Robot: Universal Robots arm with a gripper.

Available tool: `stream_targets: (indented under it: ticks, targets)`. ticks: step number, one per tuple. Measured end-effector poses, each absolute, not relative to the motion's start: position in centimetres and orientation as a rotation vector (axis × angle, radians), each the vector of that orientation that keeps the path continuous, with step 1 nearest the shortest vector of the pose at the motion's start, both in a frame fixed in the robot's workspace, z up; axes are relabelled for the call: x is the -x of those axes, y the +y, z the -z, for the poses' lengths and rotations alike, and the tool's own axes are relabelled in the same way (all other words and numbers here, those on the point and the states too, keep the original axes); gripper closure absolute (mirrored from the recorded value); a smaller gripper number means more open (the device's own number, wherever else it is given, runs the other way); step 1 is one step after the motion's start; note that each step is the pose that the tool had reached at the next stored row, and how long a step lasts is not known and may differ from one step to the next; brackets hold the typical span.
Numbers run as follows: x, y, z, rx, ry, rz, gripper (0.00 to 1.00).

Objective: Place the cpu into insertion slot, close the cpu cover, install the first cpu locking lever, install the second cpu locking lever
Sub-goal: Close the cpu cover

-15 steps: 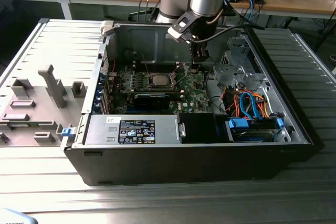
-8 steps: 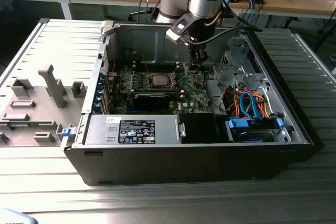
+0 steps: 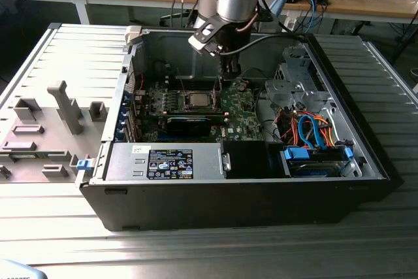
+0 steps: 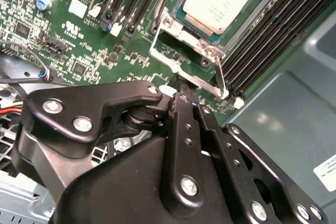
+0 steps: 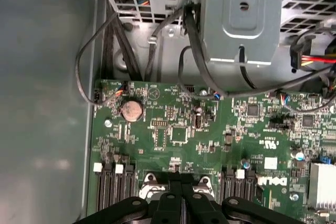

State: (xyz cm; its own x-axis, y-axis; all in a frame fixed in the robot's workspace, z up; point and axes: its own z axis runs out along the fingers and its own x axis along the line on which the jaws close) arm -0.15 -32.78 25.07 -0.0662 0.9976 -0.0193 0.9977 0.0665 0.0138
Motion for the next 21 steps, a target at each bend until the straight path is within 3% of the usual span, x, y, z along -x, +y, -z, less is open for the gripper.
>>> stream_targets:
  ticks: [21]
  targets:
    - [3.1, -32.8, -24.9, -2.131, 2.276, 0.005, 0.89]
